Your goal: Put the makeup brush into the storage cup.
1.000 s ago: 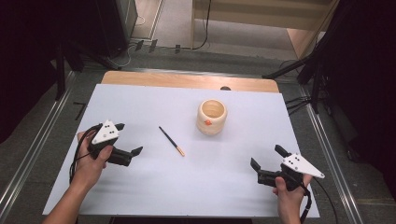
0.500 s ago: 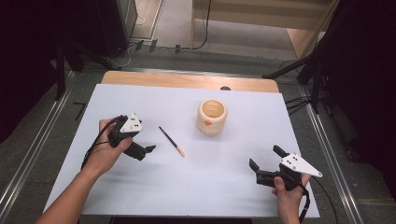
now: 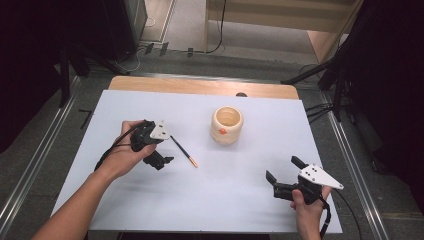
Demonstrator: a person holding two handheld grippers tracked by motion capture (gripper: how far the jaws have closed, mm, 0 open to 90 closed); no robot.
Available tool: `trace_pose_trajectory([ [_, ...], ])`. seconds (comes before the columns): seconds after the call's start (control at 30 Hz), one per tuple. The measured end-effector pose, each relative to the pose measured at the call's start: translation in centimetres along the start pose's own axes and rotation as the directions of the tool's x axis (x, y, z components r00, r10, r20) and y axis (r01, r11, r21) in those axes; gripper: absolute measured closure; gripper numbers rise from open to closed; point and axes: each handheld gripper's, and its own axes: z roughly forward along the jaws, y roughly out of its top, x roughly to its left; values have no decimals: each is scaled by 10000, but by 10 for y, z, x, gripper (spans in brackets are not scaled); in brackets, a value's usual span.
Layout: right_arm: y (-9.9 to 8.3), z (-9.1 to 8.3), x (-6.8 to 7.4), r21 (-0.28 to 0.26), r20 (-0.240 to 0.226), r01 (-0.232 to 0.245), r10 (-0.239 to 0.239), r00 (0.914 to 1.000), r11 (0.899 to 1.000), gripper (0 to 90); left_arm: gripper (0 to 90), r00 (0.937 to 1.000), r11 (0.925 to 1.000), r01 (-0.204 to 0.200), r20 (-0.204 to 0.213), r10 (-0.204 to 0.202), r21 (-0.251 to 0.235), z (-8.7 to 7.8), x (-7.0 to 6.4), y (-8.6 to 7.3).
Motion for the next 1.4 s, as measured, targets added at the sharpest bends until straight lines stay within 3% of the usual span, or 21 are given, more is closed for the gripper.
trace_pose_trajectory([
  [0.37,-1,2,1,109,-60,73,-72,10000,9999,0,0,9943,9939,-891,648,848,655,15,-2,10],
  [0.6,-2,4,1,165,-80,102,-101,9999,9998,0,0,9812,9766,-1766,1004,1648,1229,29,-6,18],
  [0.73,-2,5,2,239,-101,122,-119,9999,9996,0,0,9691,9592,-2326,1215,2146,1608,38,-8,25],
  [0.8,-2,6,3,236,-137,178,-175,9998,9996,0,0,9658,9573,-2392,1412,2174,1626,41,-8,28],
  [0.83,-2,6,3,267,-125,178,-174,9998,9995,0,0,9666,9597,-2324,1470,2099,1577,43,-8,29],
  [0.93,-3,6,3,351,-113,240,-237,9997,9991,0,8,9582,9488,-2625,1632,2349,1756,48,-9,31],
  [1.07,-3,6,2,344,-133,201,-197,9997,9992,0,9,9518,9459,-2736,1910,2400,1746,53,-11,35],
  [1.13,-3,6,2,394,-146,201,-196,9997,9990,0,8,9431,9373,-2964,2109,2570,1831,56,-13,37],
  [1.23,-3,6,3,426,-165,242,-235,9996,9988,0,8,9376,9359,-3059,2257,2643,1745,59,-15,40],
  [1.33,-3,7,3,451,-190,242,-233,9995,9987,0,8,9392,9396,-2950,2336,2517,1734,63,-17,40],
  [1.4,-3,7,3,456,-202,216,-207,9996,9987,0,13,9424,9371,-2949,2189,2529,1869,66,-18,40],
])
